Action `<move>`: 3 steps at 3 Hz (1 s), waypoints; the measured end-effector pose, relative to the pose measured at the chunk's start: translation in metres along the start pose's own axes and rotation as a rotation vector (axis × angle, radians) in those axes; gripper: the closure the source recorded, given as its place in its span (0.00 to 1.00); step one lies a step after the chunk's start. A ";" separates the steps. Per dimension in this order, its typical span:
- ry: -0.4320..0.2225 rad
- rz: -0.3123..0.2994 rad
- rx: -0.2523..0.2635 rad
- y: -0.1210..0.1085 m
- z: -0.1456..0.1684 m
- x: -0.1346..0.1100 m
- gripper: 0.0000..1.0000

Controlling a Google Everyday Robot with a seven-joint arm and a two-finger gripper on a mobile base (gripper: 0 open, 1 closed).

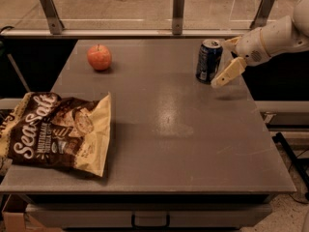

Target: Move pepsi can near apple

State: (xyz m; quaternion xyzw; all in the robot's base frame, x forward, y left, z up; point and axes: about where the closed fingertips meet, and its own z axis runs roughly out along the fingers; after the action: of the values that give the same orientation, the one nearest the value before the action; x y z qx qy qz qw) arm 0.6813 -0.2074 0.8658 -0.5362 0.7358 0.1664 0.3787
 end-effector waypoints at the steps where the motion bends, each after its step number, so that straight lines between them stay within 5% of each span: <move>1: -0.075 0.072 -0.068 0.012 0.016 -0.010 0.17; 3: -0.211 0.117 -0.132 0.022 0.010 -0.048 0.64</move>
Offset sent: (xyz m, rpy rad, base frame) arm -0.0141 0.0497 0.0188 0.3059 0.1328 0.0484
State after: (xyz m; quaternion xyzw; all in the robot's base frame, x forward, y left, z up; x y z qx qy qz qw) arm 0.6719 -0.1606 0.8907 -0.4956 0.7094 0.2917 0.4074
